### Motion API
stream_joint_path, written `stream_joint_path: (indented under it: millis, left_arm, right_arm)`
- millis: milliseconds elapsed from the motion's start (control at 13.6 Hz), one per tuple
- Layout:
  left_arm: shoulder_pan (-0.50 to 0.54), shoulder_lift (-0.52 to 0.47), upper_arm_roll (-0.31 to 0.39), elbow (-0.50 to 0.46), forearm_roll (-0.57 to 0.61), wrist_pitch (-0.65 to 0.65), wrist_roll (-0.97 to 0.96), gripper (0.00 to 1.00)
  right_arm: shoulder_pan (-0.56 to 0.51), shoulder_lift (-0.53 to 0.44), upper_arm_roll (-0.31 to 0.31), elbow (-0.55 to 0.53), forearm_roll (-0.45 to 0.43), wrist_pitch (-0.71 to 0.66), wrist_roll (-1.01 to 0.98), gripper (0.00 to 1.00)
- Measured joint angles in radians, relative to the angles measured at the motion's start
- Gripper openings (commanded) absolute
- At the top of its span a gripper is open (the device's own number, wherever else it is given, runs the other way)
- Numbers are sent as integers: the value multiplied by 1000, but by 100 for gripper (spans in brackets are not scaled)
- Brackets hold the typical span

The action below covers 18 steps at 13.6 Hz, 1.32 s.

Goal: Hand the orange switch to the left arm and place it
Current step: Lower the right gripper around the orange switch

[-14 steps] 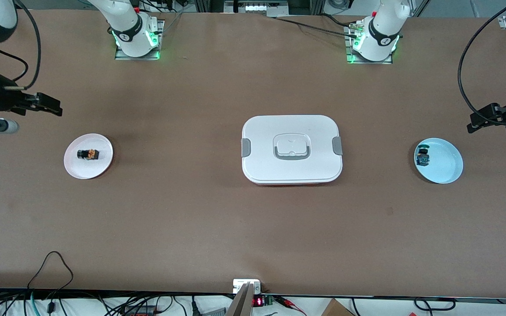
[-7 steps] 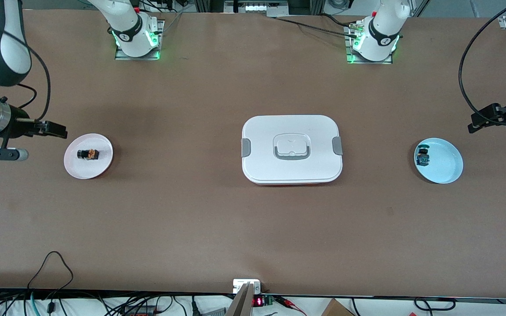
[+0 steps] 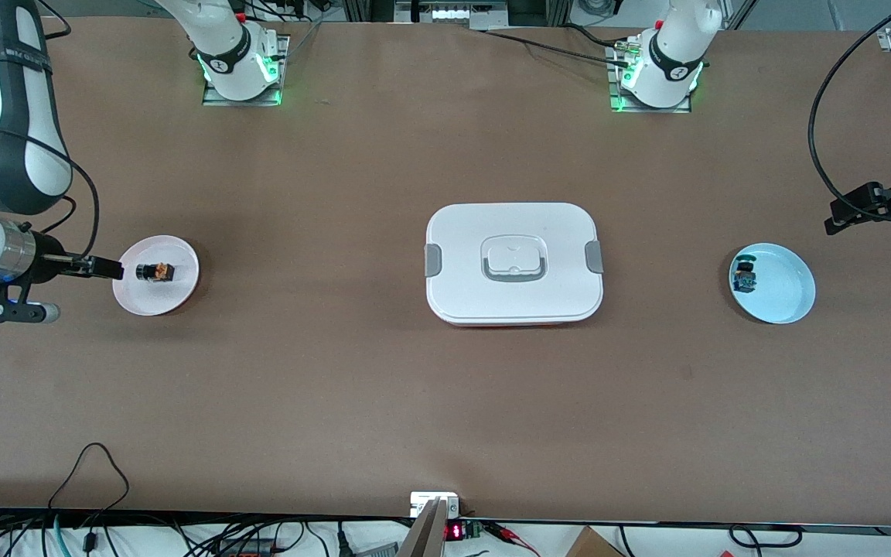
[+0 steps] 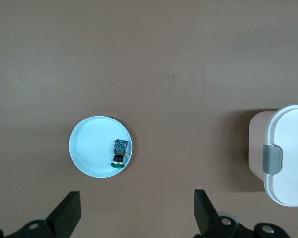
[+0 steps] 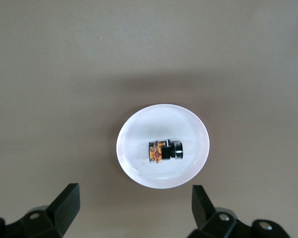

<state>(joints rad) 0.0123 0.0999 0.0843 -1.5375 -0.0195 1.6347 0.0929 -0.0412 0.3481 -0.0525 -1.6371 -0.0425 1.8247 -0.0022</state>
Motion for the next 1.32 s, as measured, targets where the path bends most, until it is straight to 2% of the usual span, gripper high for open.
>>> stream_joint_path:
  millis: [294,514,1321]
  left_arm:
    - [0,0,0,0,0,0,0,100]
    - [1,0,0,0,0,0,0,100]
    - [7,1,0,0,0,-1,0,100]
  right_arm:
    - [-5,30,0,0,-5,29,-14,100]
    - [-9,50,-1,-21,-5,104,-28,100]
    - [-41,50,-8,-311,-6,376,-65,100]
